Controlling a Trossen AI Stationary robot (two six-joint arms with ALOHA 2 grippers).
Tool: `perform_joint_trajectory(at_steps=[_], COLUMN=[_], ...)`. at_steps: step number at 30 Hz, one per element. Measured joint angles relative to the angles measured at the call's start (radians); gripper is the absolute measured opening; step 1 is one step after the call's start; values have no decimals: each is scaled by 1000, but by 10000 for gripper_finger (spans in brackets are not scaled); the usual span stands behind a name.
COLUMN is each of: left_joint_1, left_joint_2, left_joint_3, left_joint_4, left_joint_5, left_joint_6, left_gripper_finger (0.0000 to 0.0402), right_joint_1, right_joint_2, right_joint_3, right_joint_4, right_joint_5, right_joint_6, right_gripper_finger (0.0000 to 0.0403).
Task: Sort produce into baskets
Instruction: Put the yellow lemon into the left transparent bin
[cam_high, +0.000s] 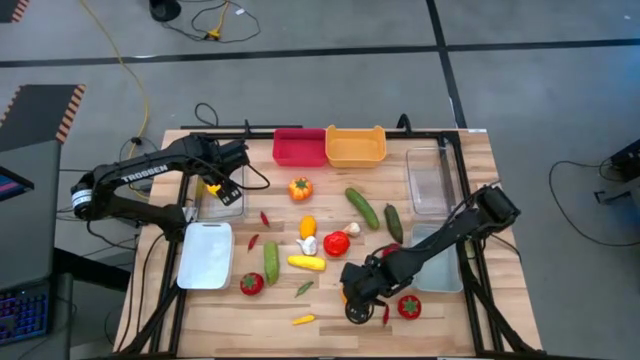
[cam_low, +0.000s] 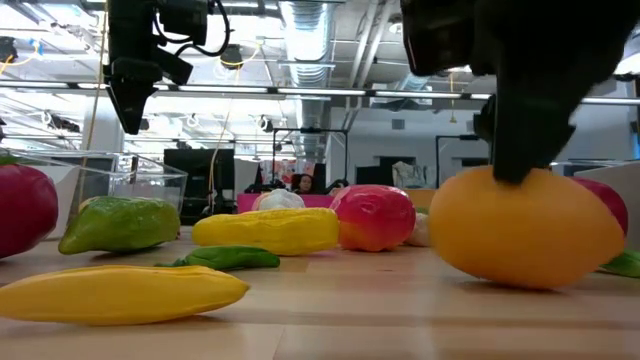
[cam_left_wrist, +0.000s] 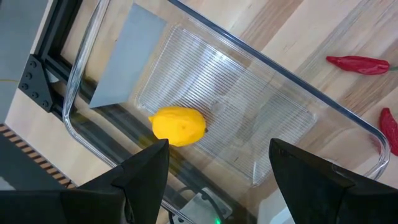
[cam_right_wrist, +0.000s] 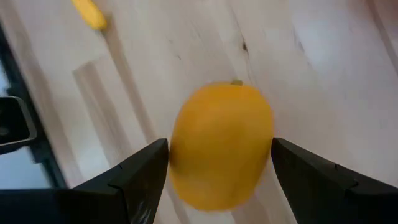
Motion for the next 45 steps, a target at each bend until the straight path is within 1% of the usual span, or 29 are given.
perform_joint_trajectory(at_steps=[5, 15, 18, 24, 32, 36, 45], left_joint_1=[0, -16, -23, -39, -65, -78, -105], left_joint_2=[0, 0, 0, 0, 0, 0, 0], left_joint_3=[0, 0, 0, 0, 1, 1, 1], left_joint_4=[3, 33, 34, 63, 149, 166, 191], left_joint_5=[0, 2, 2, 2, 9, 9, 9], left_joint_6=[20, 31, 31, 85, 159, 192, 214], left_gripper_finger=[264, 264, 264, 264, 264, 264, 264], right_joint_1=[-1, -2, -2, -12, -64, -90, -138], right_joint_2=[18, 18, 18, 19, 19, 19, -4], right_joint_3=[1, 1, 1, 0, -1, -1, -3], right_joint_4=[4, -1, -2, -2, 4, 14, 111], right_joint_5=[0, -17, -17, -17, 0, 4, 10], right_joint_6=[0, -1, -1, -4, -38, -60, -127], right_gripper_finger=[309, 279, 277, 276, 275, 275, 275])
